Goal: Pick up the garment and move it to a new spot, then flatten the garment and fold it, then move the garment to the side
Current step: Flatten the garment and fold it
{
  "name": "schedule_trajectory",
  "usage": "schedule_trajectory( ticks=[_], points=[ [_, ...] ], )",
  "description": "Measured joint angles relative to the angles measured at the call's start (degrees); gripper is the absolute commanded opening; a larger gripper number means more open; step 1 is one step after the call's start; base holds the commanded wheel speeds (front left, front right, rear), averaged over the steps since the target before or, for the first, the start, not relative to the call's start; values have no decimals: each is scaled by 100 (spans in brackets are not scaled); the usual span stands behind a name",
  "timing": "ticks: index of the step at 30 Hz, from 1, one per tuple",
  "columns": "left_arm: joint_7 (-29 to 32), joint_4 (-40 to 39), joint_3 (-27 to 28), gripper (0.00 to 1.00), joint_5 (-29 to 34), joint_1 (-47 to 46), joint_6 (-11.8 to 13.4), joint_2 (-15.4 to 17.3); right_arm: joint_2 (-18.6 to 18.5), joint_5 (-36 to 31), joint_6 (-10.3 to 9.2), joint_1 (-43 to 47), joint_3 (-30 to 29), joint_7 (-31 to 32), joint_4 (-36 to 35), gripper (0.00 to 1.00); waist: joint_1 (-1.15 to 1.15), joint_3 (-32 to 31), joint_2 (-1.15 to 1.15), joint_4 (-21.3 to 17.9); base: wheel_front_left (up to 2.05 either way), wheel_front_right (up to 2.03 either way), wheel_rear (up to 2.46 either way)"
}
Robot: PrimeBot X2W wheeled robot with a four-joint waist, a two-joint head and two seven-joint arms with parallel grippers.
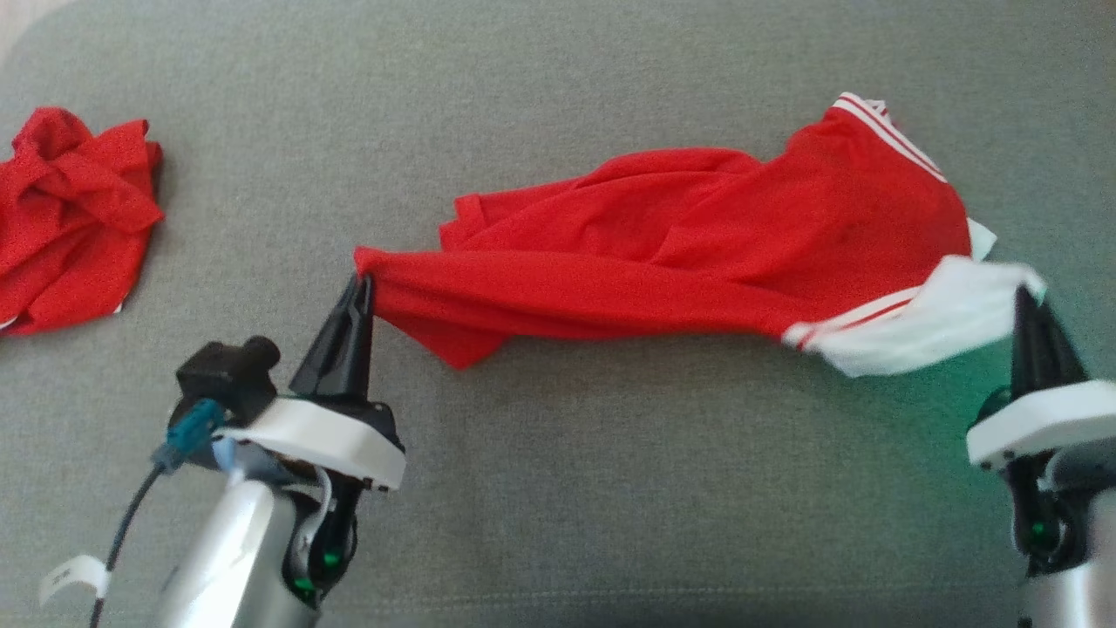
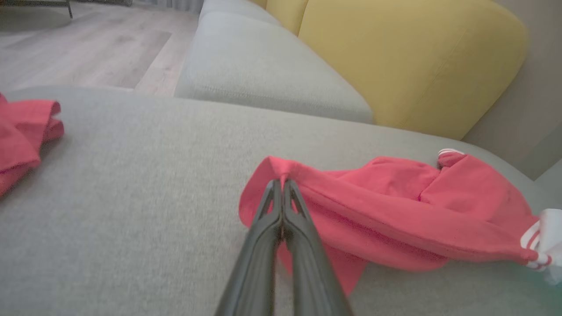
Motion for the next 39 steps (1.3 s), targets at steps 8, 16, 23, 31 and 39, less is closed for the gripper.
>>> schedule_trajectory(
  ticks=[8, 16, 23, 31, 39],
  points=[
    [9, -922, 185, 0, 174, -130, 146, 332, -153, 89, -1, -233, 305, -205, -1541, 0, 0, -323, 0, -91, 0, 0, 0],
    [311, -1725, 400, 0, 296, -678, 334, 608, -586, 73, 0, -1204, 422, -247, -2559, 0, 0, -706, 0, -101, 0, 0, 0],
    [638, -2413, 559, 0, 441, -1407, 385, 840, -925, 65, -1, -2311, 438, -49, -2977, 0, 0, -1009, 0, -87, 0, 0, 0],
    [856, -2565, 587, 0, 437, -1824, 386, 870, -1073, 185, 0, -2834, 584, 203, -2878, 0, 0, -1124, 0, -83, 0, 0, 0],
    [804, -1986, 632, 0, 170, -2016, 360, 804, -1070, 388, 0, -3119, 742, 200, -2302, 0, 0, -986, 0, -90, 0, 0, 0]
  ],
)
